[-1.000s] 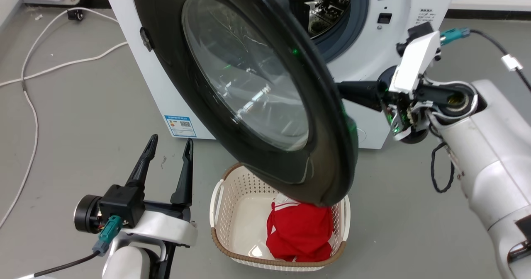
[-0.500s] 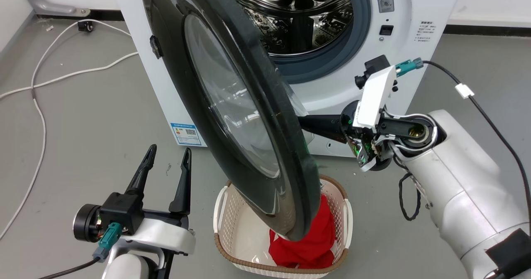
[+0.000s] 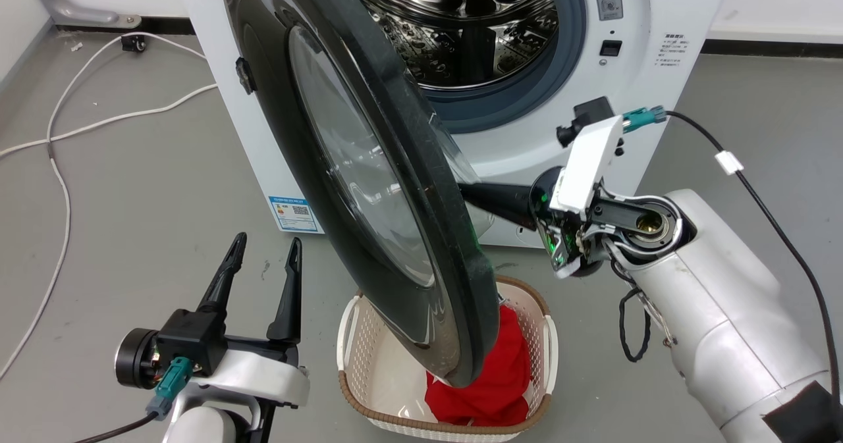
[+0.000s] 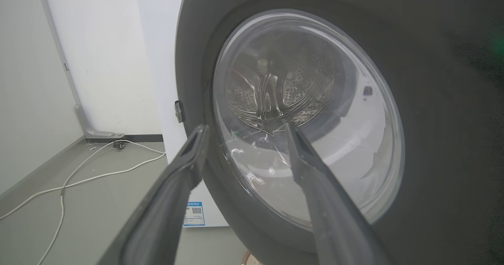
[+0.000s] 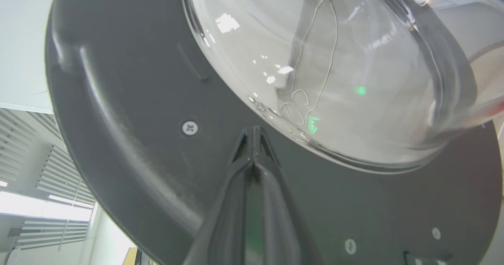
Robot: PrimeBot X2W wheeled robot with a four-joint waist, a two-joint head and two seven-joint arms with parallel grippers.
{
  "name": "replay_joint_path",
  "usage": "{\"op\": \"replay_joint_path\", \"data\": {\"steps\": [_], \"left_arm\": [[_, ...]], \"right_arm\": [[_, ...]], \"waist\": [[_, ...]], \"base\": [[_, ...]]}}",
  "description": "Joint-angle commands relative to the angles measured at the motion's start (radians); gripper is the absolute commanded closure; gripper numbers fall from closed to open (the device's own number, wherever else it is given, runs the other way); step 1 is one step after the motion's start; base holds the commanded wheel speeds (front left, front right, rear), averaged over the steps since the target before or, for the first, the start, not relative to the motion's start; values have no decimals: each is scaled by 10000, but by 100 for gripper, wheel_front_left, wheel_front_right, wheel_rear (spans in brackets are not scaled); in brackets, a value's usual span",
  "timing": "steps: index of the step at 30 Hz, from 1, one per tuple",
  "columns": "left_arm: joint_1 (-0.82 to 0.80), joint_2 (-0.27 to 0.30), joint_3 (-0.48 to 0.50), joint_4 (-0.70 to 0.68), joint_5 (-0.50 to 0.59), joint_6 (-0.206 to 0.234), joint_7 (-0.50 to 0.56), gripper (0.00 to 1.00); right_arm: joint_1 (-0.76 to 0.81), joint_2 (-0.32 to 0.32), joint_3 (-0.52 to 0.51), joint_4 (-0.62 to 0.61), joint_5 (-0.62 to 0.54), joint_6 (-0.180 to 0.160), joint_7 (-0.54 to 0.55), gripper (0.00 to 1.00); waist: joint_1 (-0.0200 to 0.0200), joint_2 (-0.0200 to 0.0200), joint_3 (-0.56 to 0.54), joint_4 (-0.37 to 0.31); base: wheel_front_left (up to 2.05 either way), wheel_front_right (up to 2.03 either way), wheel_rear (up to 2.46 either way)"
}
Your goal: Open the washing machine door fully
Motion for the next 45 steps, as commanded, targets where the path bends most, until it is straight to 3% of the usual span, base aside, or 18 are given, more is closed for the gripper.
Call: {"op": "replay_joint_path", "data": {"steps": [1, 11, 21, 22, 24, 27, 31, 35, 38, 40, 45], "left_arm": [[56, -38, 10, -26, 25, 3, -26, 0], [241, -85, 225, -6, 80, 3, -27, 0], [493, -134, 334, 38, 122, 3, -27, 0], [508, -136, 351, 31, 123, 3, -27, 0], [574, -143, 390, 17, 119, 3, -26, 0], [643, -146, 431, 19, 105, 3, -27, 0], [672, -153, 484, 50, 90, 3, -27, 0], [684, -166, 542, 46, 95, 3, -27, 0], [713, -178, 605, 17, 113, 3, -27, 0], [725, -188, 637, -3, 123, 3, -26, 0], [709, -195, 687, -35, 149, 3, -26, 0]], "right_arm": [[242, -29, -216, -273, 23, 0, -368, 100], [1753, -664, -2066, -1744, 208, 0, -3238, 100], [4549, -1031, -3554, -3495, 447, 0, -5398, 100], [4832, -1031, -3622, -3655, 417, 0, -5567, 83], [5351, -1061, -3671, -3984, 201, 0, -5926, 0], [5973, -986, -3729, -4411, -157, 0, -6584, 0], [6485, -1230, -3414, -4664, -1624, 0, -7804, 0], [6592, -1523, -3180, -4347, -3932, 0, -9362, 0], [6417, -1683, -3565, -4021, -6277, 0, -9843, 0], [6307, -1459, -4157, -4163, -8019, 0, -9896, 0], [6737, -505, -5831, -5951, -12650, -1, -9902, 0]], "waist": [[1, 0, 0, -17], [1, 0, -174, -260], [1, 0, -472, -545], [1, 0, -483, -575], [1, 0, -503, -628], [1, 0, -540, -688], [1, 0, -586, -733], [1, 0, -613, -734], [1, 0, -616, -756], [1, 0, -604, -774], [1, 0, -556, -798]], "base": [[0, 0, 0], [0, 0, 0], [0, 0, 0], [0, 0, 0], [0, 0, 0], [0, 0, 0], [0, 0, 0], [0, 0, 0], [0, 0, 0], [0, 0, 0], [0, 0, 0]]}}
